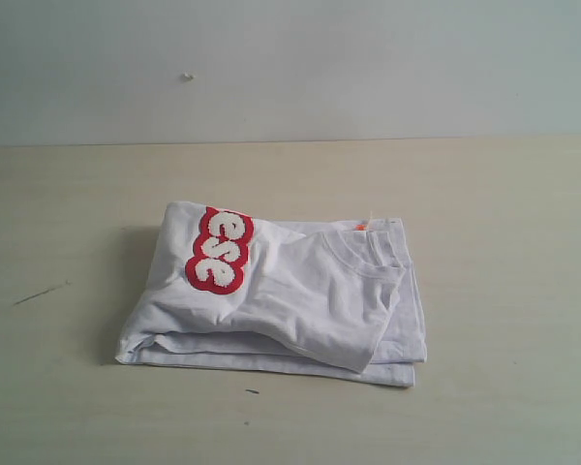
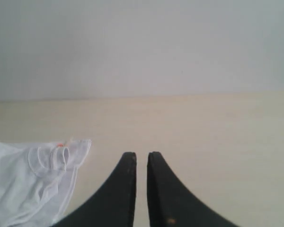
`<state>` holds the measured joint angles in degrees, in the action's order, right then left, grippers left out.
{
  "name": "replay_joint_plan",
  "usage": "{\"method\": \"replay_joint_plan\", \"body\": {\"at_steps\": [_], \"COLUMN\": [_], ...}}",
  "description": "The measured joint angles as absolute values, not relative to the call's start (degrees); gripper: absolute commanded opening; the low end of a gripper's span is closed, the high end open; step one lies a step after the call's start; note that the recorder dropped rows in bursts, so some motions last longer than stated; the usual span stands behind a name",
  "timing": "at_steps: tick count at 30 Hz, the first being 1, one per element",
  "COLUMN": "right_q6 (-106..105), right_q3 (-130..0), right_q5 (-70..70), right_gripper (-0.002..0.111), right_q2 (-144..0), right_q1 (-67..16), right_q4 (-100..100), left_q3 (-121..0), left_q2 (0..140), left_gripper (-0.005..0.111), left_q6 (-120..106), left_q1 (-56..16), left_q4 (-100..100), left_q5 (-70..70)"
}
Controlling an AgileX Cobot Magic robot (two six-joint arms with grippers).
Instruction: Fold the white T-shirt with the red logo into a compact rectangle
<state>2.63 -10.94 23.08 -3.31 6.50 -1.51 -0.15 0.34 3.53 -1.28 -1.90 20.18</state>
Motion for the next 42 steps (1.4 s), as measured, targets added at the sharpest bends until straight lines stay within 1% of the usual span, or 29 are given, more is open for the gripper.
{"method": "replay_joint_plan", "body": {"at_steps": [6, 8, 13, 19, 42], "right_q6": [2.8, 2.5, -1.1, 2.6, 3.4], "right_q3": [-1.5, -0.2, -0.2, -0.2, -0.2], "right_q5": [19.8, 18.7, 17.1, 17.1, 17.1], "right_gripper": [0.01, 0.01, 0.01, 0.01, 0.01], "right_q2": [-3.3, -3.3, -3.3, -3.3, -3.3], "right_q1": [6.5, 6.5, 6.5, 6.5, 6.5], "right_q4": [-1.1, -1.3, -1.4, -1.4, -1.5], "left_q3": [-0.1, -0.1, -0.1, -0.1, -0.1], "left_q2": [0.3, 0.3, 0.3, 0.3, 0.3], "left_gripper": [0.0, 0.0, 0.0, 0.0, 0.0], "left_q6": [3.5, 3.5, 3.5, 3.5, 3.5], "left_q1": [-1.3, -1.3, -1.3, -1.3, -1.3], "left_q4": [-1.9, -1.9, -1.9, -1.9, -1.9], "left_q5": [20.2, 20.2, 20.5, 20.5, 20.5]}}
